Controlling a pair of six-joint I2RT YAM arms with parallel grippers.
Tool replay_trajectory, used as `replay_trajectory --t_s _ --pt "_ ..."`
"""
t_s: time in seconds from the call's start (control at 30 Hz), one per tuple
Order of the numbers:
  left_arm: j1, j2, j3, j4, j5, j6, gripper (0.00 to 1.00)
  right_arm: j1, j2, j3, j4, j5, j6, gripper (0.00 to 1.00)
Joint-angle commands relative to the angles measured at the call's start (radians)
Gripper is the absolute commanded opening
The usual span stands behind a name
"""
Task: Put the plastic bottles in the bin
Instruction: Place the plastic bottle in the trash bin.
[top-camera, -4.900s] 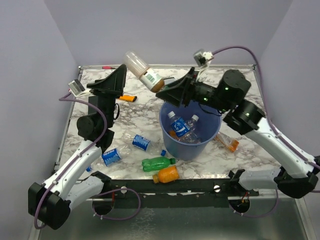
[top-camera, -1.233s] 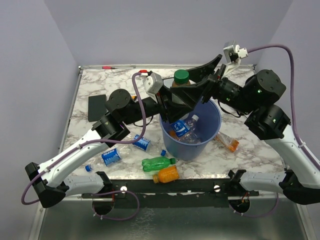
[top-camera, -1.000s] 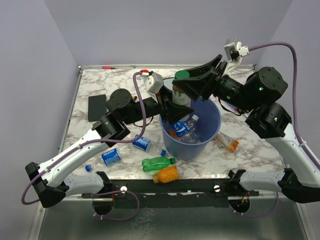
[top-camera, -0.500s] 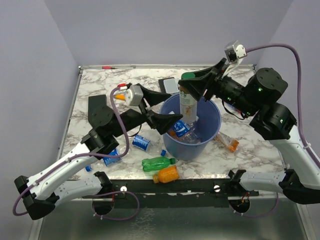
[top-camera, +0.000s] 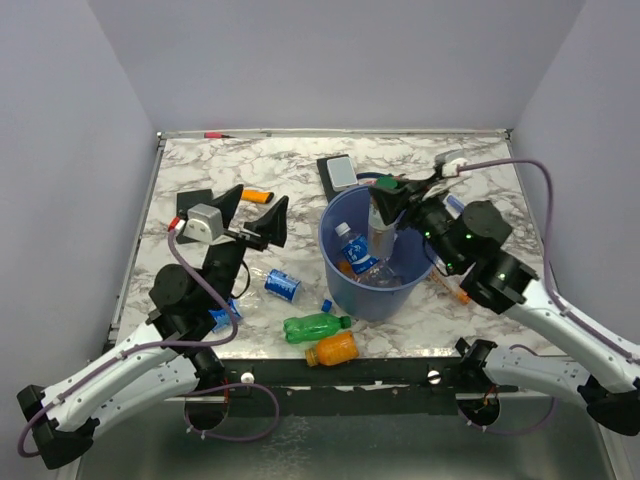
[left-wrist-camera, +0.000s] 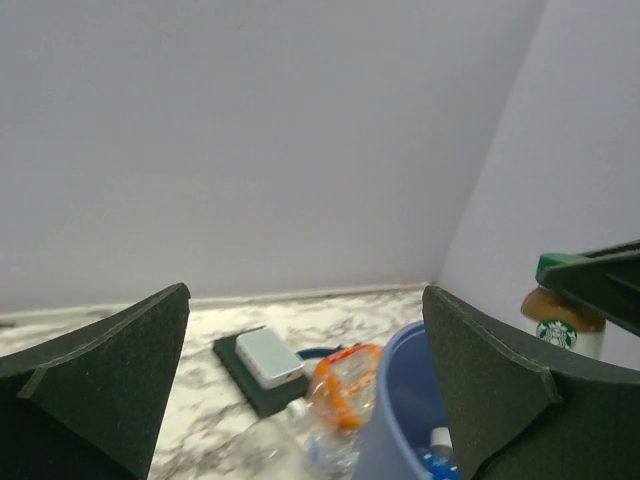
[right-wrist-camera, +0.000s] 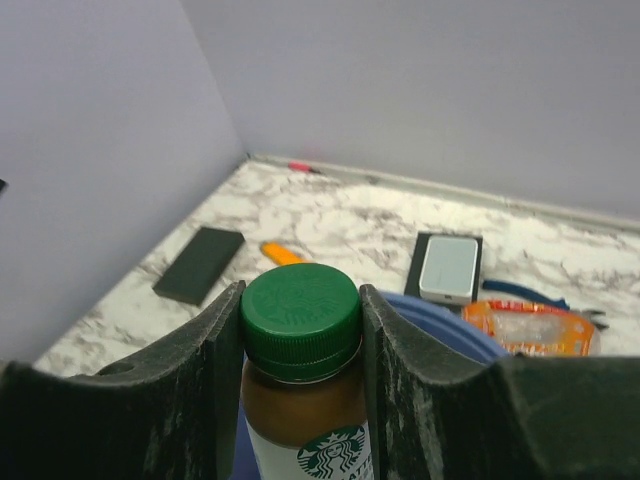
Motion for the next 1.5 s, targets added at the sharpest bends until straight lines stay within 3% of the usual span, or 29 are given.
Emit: replay_trajectory --t_s 0.0,0.2,0.3,0.37,0.43,0.5,0.73,0.9,1.17,1.33,1.47 --pt "-0.001 -0.002 -0.088 0.019 -0.208 0.097 0.99 0.002 0.032 -0.149 0.243 0.096 -0.030 0.00" --pt "0.000 0.009 -0.119 0.019 -0.223 0.093 0.99 0.002 0.079 -0.242 0.261 0.085 -0.057 0.00" --pt "-0.001 0.009 -0.136 0.019 -0.222 0.080 0.99 0.002 0.095 -0.214 0.125 0.031 -0.045 0.01" --pt "0.000 0.010 -0.142 0.019 -0.218 0.074 0.99 0.002 0.109 -0.178 0.024 -0.004 -0.016 0.10" --pt "-0.001 0.013 -0.144 0.017 -0.212 0.070 0.99 0.002 0.109 -0.154 -0.066 -0.047 -0.003 0.12" --pt "-0.001 0.017 -0.143 0.015 -0.207 0.069 0.99 0.002 0.083 -0.153 -0.098 -0.046 0.022 0.01" --pt "-0.001 0.033 -0.141 0.008 -0.188 0.057 0.99 0.002 -0.067 -0.211 0.081 0.083 -0.023 0.01" --pt "-0.001 0.036 -0.144 0.004 -0.186 0.053 0.99 0.002 -0.124 -0.321 0.453 0.145 -0.162 0.01" --pt "0.000 0.045 -0.144 0.001 -0.180 0.055 0.99 0.002 0.018 -0.404 0.791 0.275 -0.389 0.01" --pt "0.000 0.049 -0.145 0.001 -0.176 0.052 0.99 0.002 0.088 -0.460 0.807 0.296 -0.414 0.00" --pt "-0.002 0.052 -0.144 -0.001 -0.165 0.051 0.99 0.002 0.073 -0.429 0.528 0.238 -0.316 0.01"
